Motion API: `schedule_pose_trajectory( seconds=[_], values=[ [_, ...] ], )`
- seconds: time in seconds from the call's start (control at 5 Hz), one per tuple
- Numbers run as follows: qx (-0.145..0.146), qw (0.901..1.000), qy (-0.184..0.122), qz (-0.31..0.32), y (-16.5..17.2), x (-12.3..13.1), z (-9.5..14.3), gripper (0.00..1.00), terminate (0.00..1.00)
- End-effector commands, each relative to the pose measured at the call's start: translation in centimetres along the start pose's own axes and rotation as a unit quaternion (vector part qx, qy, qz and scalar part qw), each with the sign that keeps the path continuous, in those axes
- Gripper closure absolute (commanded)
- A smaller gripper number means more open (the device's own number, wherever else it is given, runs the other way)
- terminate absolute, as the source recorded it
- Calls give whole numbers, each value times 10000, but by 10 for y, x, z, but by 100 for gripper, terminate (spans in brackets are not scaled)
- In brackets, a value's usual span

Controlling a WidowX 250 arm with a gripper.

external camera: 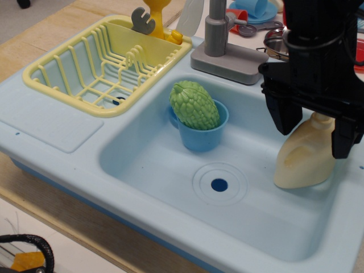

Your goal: Put detergent from sink into drying rack

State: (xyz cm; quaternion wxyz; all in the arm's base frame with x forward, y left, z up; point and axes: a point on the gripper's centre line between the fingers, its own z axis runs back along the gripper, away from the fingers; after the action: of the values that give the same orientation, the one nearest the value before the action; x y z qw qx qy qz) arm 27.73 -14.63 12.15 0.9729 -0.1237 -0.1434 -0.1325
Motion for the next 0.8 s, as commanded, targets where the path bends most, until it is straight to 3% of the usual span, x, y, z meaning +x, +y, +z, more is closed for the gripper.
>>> schedule_pose_trajectory(
  seconds=[0.0, 0.2, 0.4, 0.6],
  values=[
    [-64, 9993, -362, 13, 9, 11, -12, 0, 0],
    [-136, 9986, -467, 225, 2, 9, -20, 100, 0],
    [220, 9984, -413, 327, -1, 6, 9, 100, 0],
    [830, 9943, -425, 517, 8, 6, 49, 100, 0]
  ],
)
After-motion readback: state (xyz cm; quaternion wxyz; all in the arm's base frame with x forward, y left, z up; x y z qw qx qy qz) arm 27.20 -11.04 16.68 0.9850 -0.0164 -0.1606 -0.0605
